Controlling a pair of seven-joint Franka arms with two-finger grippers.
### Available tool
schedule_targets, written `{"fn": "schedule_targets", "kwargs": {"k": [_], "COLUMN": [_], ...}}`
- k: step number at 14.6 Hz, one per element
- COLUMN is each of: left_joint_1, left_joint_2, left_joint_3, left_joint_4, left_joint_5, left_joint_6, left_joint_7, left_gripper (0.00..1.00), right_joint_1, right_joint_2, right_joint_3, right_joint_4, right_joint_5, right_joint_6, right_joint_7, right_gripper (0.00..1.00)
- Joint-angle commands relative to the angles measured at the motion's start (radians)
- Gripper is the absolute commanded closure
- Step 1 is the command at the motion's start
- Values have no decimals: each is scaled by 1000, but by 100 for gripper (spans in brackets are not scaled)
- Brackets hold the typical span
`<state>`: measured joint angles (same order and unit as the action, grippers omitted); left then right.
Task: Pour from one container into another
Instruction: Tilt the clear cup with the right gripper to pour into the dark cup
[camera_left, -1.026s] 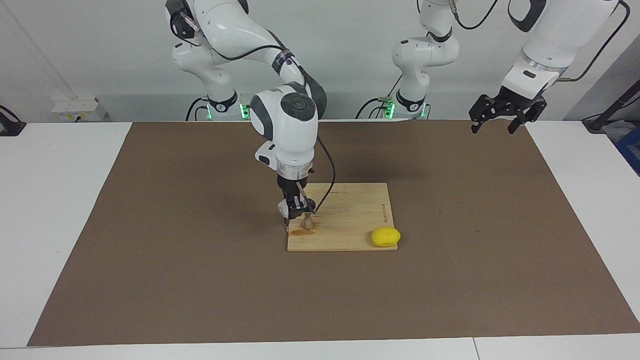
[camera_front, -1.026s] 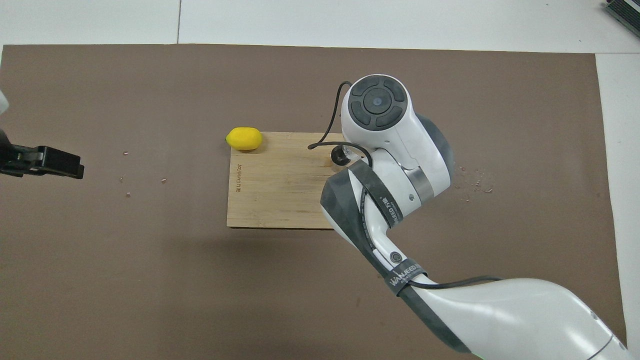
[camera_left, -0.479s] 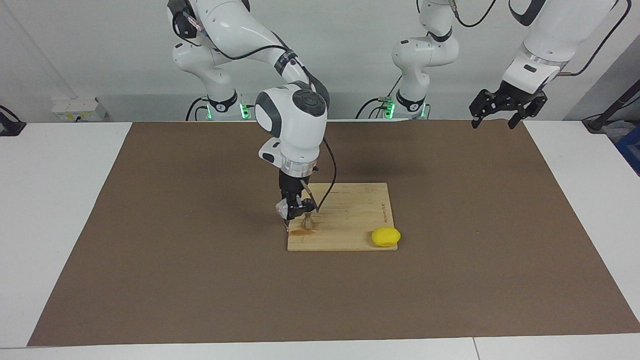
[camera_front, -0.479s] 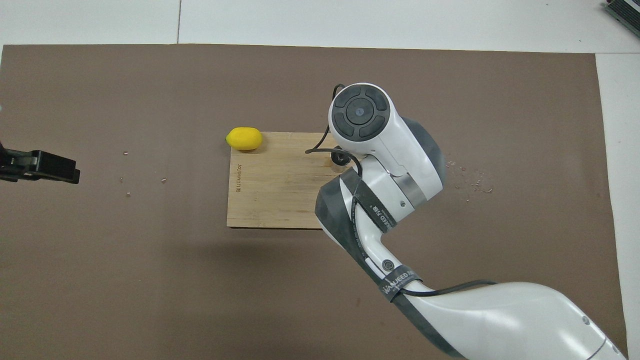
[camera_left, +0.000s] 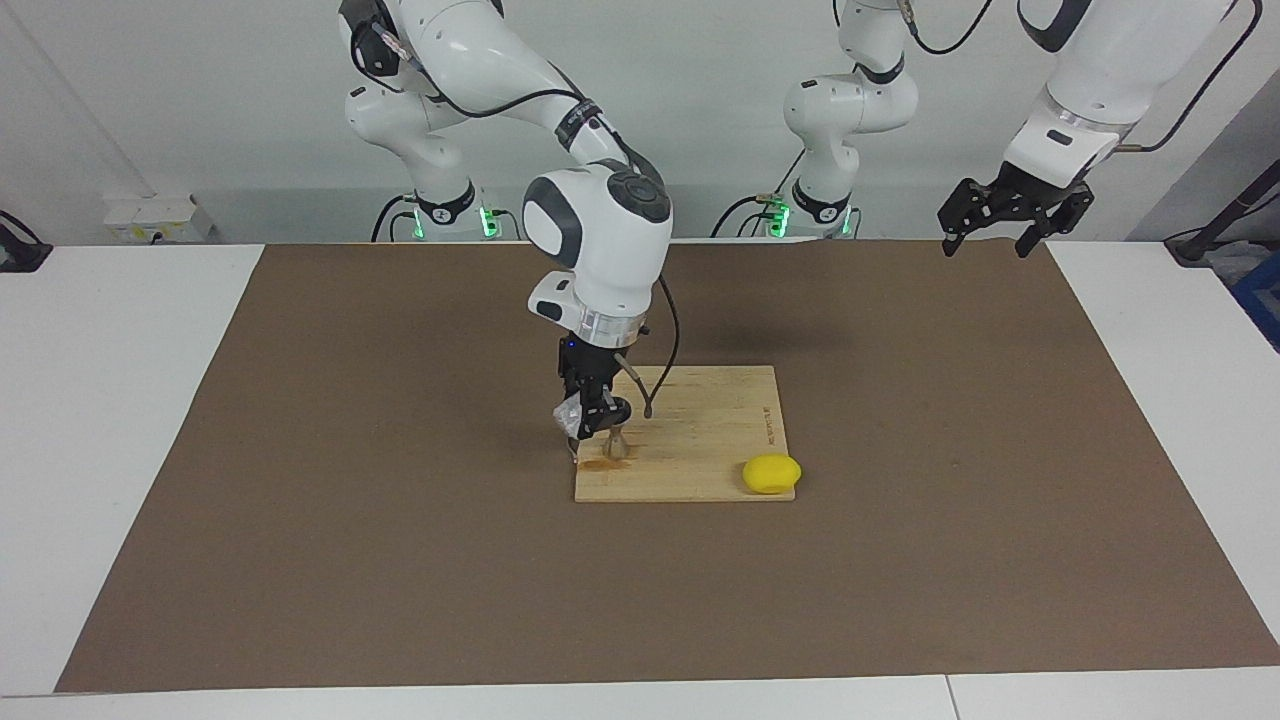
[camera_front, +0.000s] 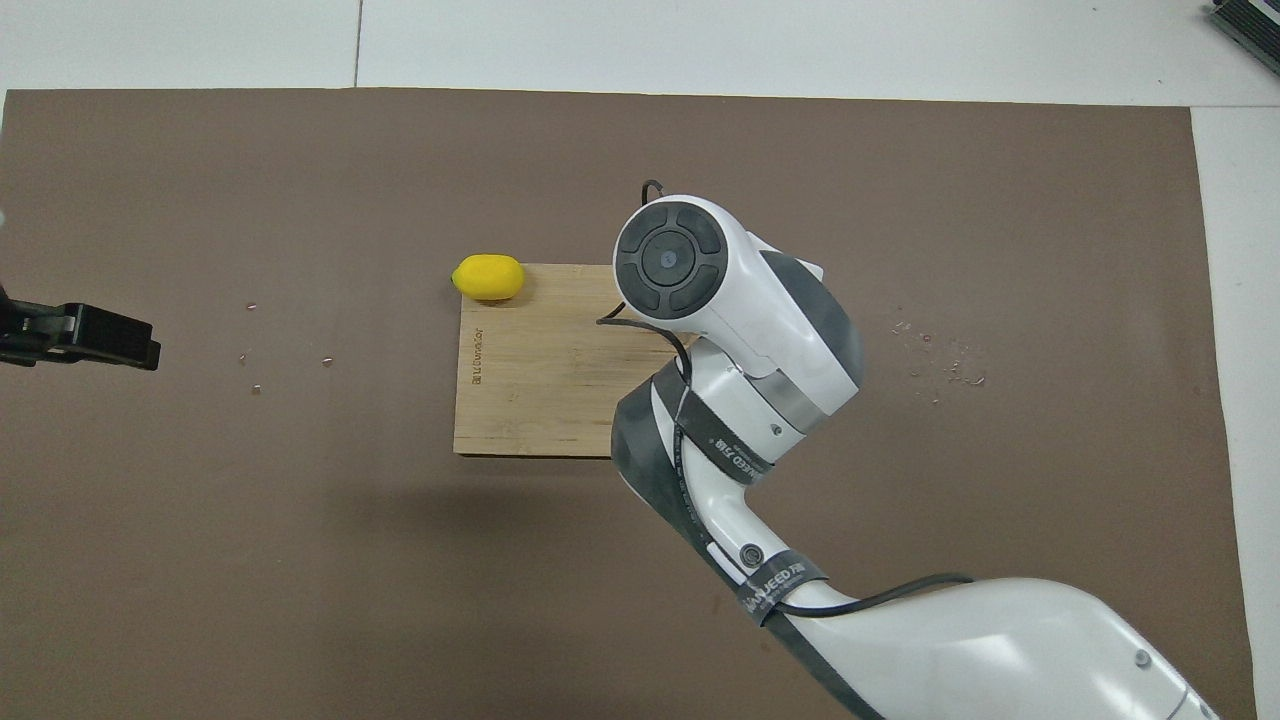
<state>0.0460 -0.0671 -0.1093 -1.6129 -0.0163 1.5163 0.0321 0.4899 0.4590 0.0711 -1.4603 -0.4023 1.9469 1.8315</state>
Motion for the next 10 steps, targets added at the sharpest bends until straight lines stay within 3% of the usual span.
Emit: {"fn": "schedule_targets", "kwargs": {"k": [1,10], "left_joint_1": [17,12], "left_joint_2": [-23,-23], "left_joint_3": [-10,-9], "left_joint_4": [-24,-24], "left_joint_5": [10,10], "left_joint_6": [-4,-18], "left_joint_7": [-8,-9], "left_gripper": [0,0], "right_joint_1": [6,29], "right_joint_2": [13,13], "right_joint_3": [6,10], "right_joint_4": [28,14], "right_joint_5": [-36,-153], "right_joint_6": [-23,-40], "right_joint_7": [-26,-50], "right_gripper": [98,98]}}
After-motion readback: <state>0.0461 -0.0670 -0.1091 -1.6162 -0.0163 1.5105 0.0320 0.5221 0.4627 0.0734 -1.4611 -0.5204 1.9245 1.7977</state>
